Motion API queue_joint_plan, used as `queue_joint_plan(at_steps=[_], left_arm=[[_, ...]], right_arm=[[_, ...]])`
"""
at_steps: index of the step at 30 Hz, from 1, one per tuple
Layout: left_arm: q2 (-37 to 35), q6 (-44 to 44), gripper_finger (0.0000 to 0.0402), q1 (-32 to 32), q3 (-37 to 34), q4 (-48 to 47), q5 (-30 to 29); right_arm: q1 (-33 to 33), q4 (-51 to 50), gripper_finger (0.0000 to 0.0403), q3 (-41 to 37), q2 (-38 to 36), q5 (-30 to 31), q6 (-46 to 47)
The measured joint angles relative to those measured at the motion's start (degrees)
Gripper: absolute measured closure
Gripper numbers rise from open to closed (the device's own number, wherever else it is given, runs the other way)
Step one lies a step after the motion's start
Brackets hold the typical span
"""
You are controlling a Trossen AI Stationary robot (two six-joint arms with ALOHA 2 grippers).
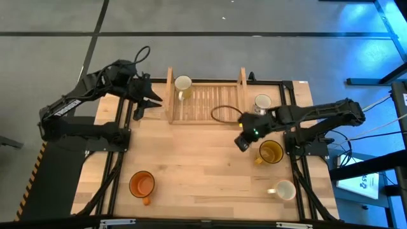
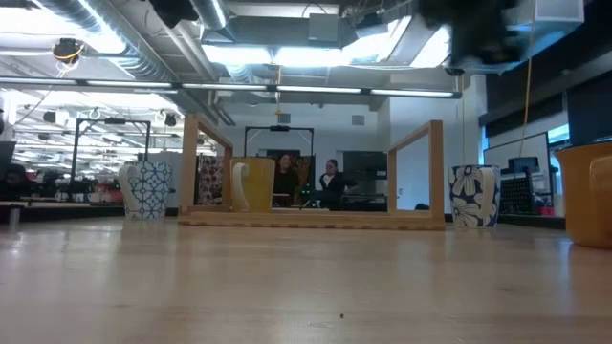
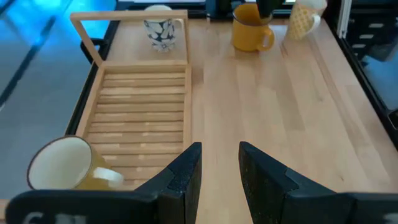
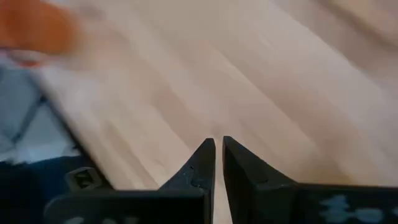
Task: Place coffee mugs
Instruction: Put the dark yellow mug on the shelf
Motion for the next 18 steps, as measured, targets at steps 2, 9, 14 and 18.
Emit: queue_joint_plan(at_steps=[2,9,14,18], left_arm=[[-0.1,-0.4,0.0302,0.0,-0.6,0.0,0.2],[-0.1,-1.6,0.0302,0.0,-2.0,1.3,0.3],[0.0,-1.9,0.0302,0.0,-2.0,1.6,0.3],[0.0,-2.3,0.0302,0.0,-2.0,1.6,0.2]], right_arm=[[2.1,-5.3,0.0381,0.0,-0.2,1.0,6.7],[6.7,-15.5,0.0283,-1.3,-0.2,0.6,22.3],[7.6,-13.6,0.02,-7.0,-0.2,-0.1,26.8],[7.5,-10.7,0.0176,-11.9,-0.2,-0.1,29.5]])
